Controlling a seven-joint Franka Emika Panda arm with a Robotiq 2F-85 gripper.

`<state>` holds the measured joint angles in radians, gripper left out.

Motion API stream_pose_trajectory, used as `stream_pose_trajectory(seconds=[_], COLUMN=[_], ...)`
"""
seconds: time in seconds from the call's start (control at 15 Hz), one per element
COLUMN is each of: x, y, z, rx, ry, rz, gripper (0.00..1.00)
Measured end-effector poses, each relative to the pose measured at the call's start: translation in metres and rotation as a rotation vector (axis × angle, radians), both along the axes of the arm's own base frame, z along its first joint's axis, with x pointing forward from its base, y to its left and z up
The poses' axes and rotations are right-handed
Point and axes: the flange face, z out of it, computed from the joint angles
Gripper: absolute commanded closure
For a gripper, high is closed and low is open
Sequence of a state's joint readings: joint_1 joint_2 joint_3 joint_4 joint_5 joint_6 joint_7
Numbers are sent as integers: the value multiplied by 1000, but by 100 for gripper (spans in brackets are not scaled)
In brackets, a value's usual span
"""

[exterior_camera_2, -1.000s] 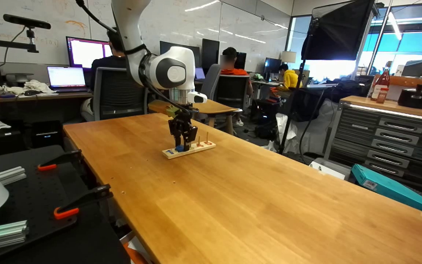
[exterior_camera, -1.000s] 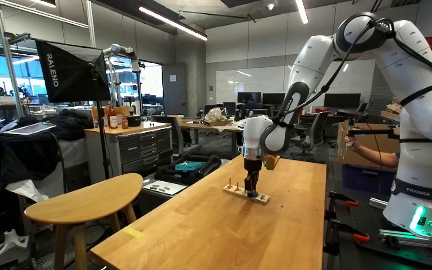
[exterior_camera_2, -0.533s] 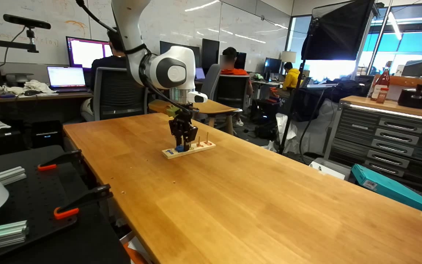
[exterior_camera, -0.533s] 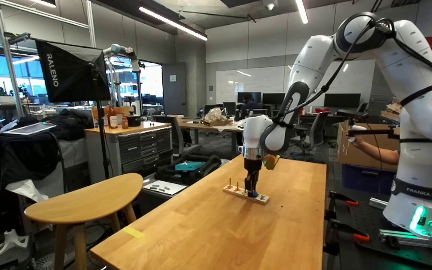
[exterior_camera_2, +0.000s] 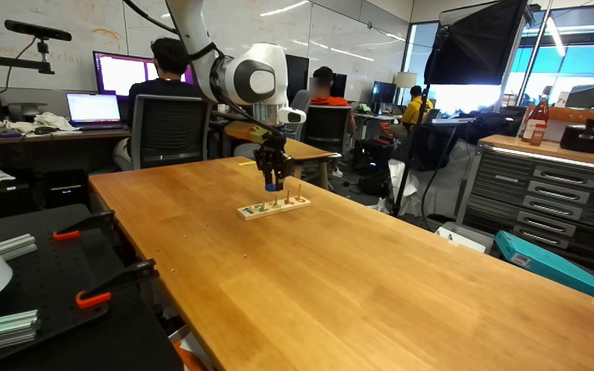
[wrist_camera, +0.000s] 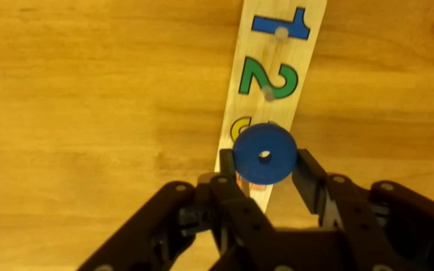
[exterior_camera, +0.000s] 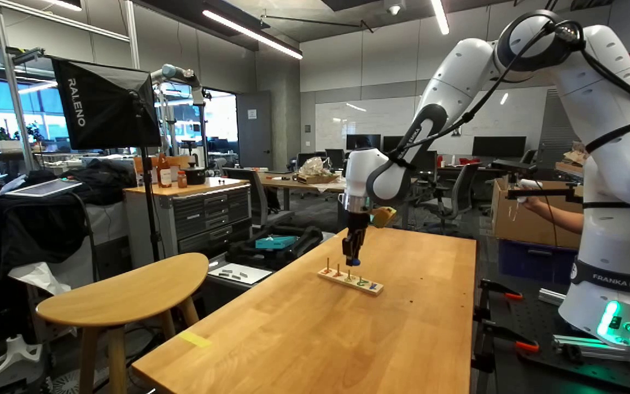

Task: Remove the blue ring from the wooden stand

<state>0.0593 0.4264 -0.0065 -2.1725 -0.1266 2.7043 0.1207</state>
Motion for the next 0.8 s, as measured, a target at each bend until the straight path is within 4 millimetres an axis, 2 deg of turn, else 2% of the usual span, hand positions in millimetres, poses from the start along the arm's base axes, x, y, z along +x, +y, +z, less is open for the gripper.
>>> stream_pose_trajectory(seconds=[0.13,0.27,0.47,0.67,0.73,0.8], x=[14,16,5,-17,-24,-31], y=[-16,-45,-96,-128,-132,-133], z=[22,27,11,-22,-34,-45], rx=[-11,-33,-65,-76,-77,-77], ry=[-29,-37,-3,65,90,112], rz=[-29,-69,-143,-196,-204,-207], gripper=[82,82,82,82,42,30])
